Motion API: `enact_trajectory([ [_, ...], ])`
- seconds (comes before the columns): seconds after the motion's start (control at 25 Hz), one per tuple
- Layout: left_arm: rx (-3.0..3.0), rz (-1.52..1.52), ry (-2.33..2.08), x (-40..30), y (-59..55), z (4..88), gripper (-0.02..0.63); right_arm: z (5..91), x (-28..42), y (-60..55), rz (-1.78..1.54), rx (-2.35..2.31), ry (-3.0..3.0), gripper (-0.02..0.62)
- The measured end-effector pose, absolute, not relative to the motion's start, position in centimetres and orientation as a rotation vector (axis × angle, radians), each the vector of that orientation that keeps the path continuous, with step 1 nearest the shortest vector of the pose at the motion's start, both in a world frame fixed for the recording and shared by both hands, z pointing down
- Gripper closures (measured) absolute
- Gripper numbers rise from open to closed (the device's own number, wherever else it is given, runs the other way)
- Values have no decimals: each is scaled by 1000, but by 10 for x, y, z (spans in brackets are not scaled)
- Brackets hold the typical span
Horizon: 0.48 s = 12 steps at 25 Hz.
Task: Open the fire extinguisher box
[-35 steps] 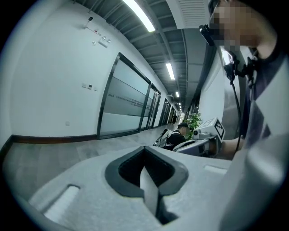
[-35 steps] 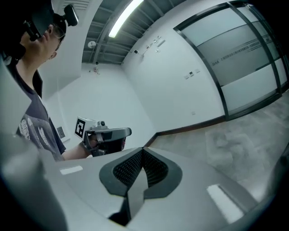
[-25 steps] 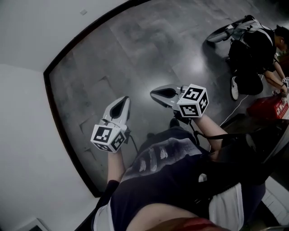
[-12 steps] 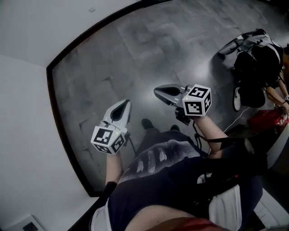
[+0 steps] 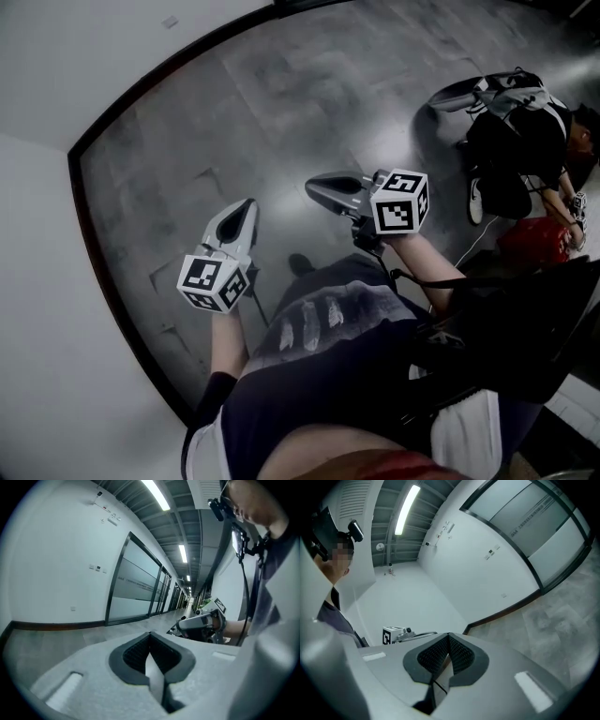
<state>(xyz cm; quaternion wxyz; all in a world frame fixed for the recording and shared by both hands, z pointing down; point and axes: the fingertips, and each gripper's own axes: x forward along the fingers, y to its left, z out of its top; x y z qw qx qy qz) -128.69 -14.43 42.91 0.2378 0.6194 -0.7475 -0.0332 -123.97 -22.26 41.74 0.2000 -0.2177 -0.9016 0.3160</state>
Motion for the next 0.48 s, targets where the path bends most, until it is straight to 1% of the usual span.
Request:
enact_trajectory([
  [0.24,1601,-127,-2087,-1299,-130,437,604,423,-1246,-206,877,-675,-2471,595],
  [0.48,1547,-143,-2159,-1298,-137,432,604,419,-1250,-218,876,-748,-2467,594],
])
